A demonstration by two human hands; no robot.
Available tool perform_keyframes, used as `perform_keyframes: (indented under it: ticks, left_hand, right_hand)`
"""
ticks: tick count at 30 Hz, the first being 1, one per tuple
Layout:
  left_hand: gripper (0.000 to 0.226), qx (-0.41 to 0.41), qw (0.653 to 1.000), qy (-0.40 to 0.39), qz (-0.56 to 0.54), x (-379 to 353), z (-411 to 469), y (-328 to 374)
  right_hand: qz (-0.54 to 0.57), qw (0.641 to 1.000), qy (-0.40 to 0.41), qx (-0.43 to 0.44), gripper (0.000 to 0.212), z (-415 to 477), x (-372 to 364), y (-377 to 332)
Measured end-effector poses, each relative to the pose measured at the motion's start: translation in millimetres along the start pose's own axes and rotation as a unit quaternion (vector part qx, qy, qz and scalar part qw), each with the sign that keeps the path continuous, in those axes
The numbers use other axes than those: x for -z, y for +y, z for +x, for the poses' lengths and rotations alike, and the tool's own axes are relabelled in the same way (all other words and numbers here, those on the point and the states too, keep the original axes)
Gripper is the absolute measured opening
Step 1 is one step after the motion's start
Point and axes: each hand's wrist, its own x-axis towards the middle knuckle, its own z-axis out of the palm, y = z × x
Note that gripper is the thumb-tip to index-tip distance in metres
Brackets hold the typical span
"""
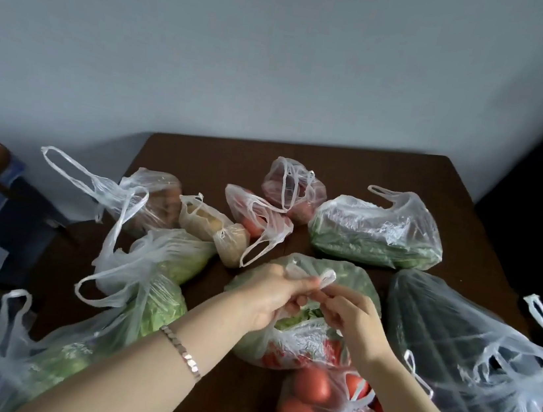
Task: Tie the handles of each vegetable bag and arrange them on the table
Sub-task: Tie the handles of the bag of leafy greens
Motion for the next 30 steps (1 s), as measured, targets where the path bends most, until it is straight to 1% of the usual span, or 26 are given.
perform_keyframes:
  ticks: [2, 3, 4, 5, 6, 7, 9, 10, 11, 12, 13, 14, 15, 17, 18, 19, 21, 23, 25, 28, 30]
  left_hand:
    - [0.013, -0.003, 0.999, 0.012, 0.050, 3, 3, -2]
    - [0.021, -0.013, 0.994, 0.029, 0.104, 4, 5, -5]
    - [0.027, -0.026, 0.986, 0.047, 0.157, 3, 5, -6]
    - [0.028, -0.052, 0.977, 0.064, 0.198, 4, 4, -7]
    - [0.024, -0.087, 0.968, 0.077, 0.224, 4, 2, -8]
    - [0.025, -0.137, 0.952, 0.089, 0.257, 5, 0, -11]
    - [0.035, -0.254, 0.896, 0.116, 0.346, 8, -2, -19]
    - [0.030, -0.304, 0.868, 0.113, 0.375, 10, -3, -24]
    - [0.028, -0.343, 0.845, 0.105, 0.396, 13, -2, -29]
    - [0.036, -0.375, 0.827, 0.094, 0.409, 14, -1, -34]
    - [0.043, -0.396, 0.816, 0.090, 0.412, 15, 2, -39]
    - [0.044, -0.411, 0.814, 0.093, 0.400, 16, 4, -40]
    - [0.041, -0.423, 0.812, 0.102, 0.388, 17, 5, -39]
    - [0.027, -0.425, 0.819, 0.128, 0.364, 20, 7, -34]
    - [0.021, -0.414, 0.827, 0.143, 0.354, 22, 9, -32]
    - [0.019, -0.393, 0.840, 0.155, 0.342, 24, 10, -30]
    - [0.023, -0.330, 0.878, 0.148, 0.312, 26, 11, -25]
    - [0.025, -0.260, 0.914, 0.132, 0.280, 24, 11, -21]
    - [0.022, -0.206, 0.934, 0.131, 0.260, 19, 13, -20]
    - [0.023, -0.158, 0.946, 0.132, 0.248, 13, 15, -21]
    - [0.024, -0.152, 0.944, 0.140, 0.255, 15, 15, -19]
  right_hand:
    - [-0.011, 1.000, -0.004, 0.013, 0.026, -4, -3, -2]
    - [-0.018, 1.000, 0.011, 0.014, 0.029, -5, -5, -2]
    - [-0.024, 0.999, 0.039, 0.013, 0.031, -5, -8, -3]
    - [-0.031, 0.997, 0.074, 0.011, 0.033, -4, -10, -2]
    - [-0.038, 0.993, 0.114, 0.005, 0.036, -1, -13, -1]
    - [-0.034, 0.988, 0.153, -0.007, 0.037, 3, -13, 2]
    - [0.005, 0.975, 0.217, -0.037, 0.035, 11, -12, 3]
    - [0.011, 0.970, 0.238, -0.042, 0.035, 15, -11, 3]
    - [-0.016, 0.969, 0.244, -0.038, 0.033, 18, -9, 4]
    - [-0.069, 0.969, 0.237, -0.025, 0.029, 20, -9, 5]
    - [-0.130, 0.967, 0.219, -0.008, 0.020, 22, -10, 7]
    - [-0.177, 0.965, 0.192, 0.004, 0.008, 21, -11, 6]
    - [-0.211, 0.963, 0.165, 0.013, 0.006, 20, -14, 4]
    - [-0.258, 0.961, 0.097, 0.036, 0.018, 16, -14, 3]
    - [-0.266, 0.961, 0.060, 0.042, 0.024, 13, -14, 2]
    - [-0.246, 0.968, 0.025, 0.038, 0.029, 9, -12, 0]
    - [-0.150, 0.988, -0.025, 0.030, 0.032, 2, -8, -2]
    - [-0.104, 0.992, -0.031, 0.059, 0.040, 1, -4, 3]
    - [-0.098, 0.991, -0.013, 0.094, 0.044, 0, -1, 8]
    - [-0.173, 0.976, 0.041, 0.123, 0.042, 2, 1, 14]
    - [-0.230, 0.957, 0.069, 0.164, 0.026, 5, 4, 16]
